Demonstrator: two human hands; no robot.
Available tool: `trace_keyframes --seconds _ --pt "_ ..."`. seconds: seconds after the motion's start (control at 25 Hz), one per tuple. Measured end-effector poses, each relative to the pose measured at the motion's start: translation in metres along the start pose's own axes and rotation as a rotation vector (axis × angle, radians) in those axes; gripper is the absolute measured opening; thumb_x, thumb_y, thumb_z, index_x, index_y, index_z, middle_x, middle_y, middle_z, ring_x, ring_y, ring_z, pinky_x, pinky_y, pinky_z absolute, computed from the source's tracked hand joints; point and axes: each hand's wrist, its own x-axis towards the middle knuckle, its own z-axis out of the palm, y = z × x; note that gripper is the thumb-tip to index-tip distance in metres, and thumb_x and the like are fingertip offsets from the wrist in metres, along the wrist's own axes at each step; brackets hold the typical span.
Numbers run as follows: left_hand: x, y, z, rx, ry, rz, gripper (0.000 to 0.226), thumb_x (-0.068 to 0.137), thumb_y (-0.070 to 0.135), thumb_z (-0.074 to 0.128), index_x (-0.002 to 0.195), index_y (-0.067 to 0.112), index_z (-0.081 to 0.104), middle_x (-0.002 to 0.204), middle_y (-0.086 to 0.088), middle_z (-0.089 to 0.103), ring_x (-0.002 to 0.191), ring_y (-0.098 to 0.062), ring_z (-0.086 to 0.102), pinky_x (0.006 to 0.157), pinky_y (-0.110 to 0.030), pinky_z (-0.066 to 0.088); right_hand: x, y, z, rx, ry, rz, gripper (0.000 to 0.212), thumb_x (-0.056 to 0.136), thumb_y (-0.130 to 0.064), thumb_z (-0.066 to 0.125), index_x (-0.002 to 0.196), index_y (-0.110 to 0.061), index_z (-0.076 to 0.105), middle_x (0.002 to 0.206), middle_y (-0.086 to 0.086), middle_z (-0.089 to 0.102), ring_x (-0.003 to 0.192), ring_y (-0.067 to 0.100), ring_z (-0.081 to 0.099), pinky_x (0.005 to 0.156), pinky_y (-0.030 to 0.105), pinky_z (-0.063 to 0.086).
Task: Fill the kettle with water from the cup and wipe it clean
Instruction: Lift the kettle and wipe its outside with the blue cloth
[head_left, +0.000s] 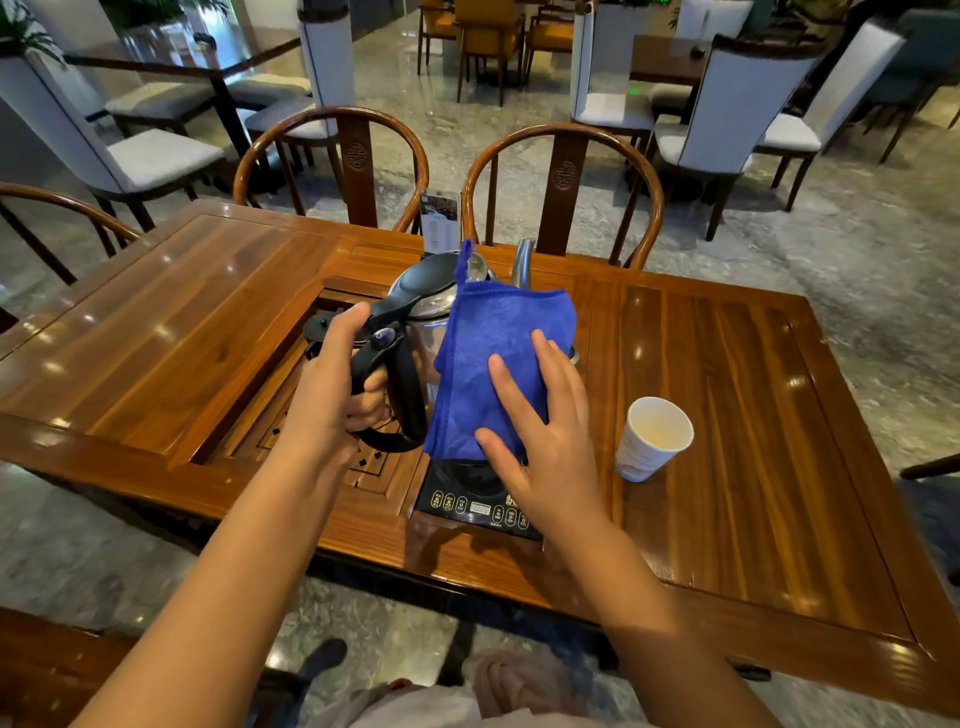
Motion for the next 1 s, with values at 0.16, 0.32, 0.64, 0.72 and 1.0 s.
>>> trace_keyframes --seconds 0.16,0.32,0.64,0.72,1.0 --pt "0.003 -0.006 -0.006 -0.001 0.0 -0.006 0.053 0.081 0.057 0.044 0.044 0.019 0.043 0.036 0.008 0.034 0.029 -0.005 0.021 0.03 -0.015 0.017 -0.013 0.014 0.002 0.001 0.02 -0.11 0.048 0.087 -0.024 0.064 0.131 -0.015 0.048 0.142 0.018 0.038 0.134 0.031 0.031 0.112 0.037 0.025" --pt "0.007 -0.008 -0.009 0.059 -0.026 0.028 0.047 0.075 0.059 0.046 0.054 0.016 0.044 0.039 0.008 0.034 0.031 -0.006 0.021 0.03 -0.016 0.017 -0.025 0.024 -0.001 -0.01 0.063 -0.156 0.04 0.084 -0.006 0.066 0.122 -0.008 0.057 0.13 0.02 0.052 0.121 0.031 0.045 0.104 0.039 0.037" --pt "0.007 -0.016 -0.015 0.032 0.052 0.049 0.044 0.084 0.053 0.044 0.058 0.018 0.048 0.038 0.008 0.036 0.029 -0.005 0.025 0.03 -0.014 0.022 -0.07 0.056 -0.012 -0.103 -0.222 -0.092 0.038 0.084 -0.007 0.065 0.122 -0.008 0.059 0.125 0.015 0.057 0.114 0.026 0.05 0.096 0.03 0.041" --pt "0.004 -0.02 -0.015 0.039 0.093 0.068 0.04 0.088 0.048 0.043 0.061 0.018 0.051 0.038 0.009 0.038 0.031 -0.005 0.027 0.032 -0.014 0.022 -0.081 0.063 -0.015 -0.107 -0.253 -0.048 0.037 0.085 -0.011 0.064 0.121 -0.009 0.059 0.124 0.015 0.058 0.113 0.025 0.051 0.093 0.029 0.042" --pt "0.001 -0.041 -0.018 0.126 0.112 0.087 0.042 0.088 0.044 0.045 0.059 0.014 0.048 0.037 0.009 0.036 0.033 -0.006 0.024 0.035 -0.016 0.022 -0.128 0.119 -0.021 -0.311 -0.43 0.133 0.047 0.063 -0.003 0.083 0.107 -0.002 0.067 0.109 0.023 0.065 0.093 0.04 0.064 0.066 0.044 0.057"
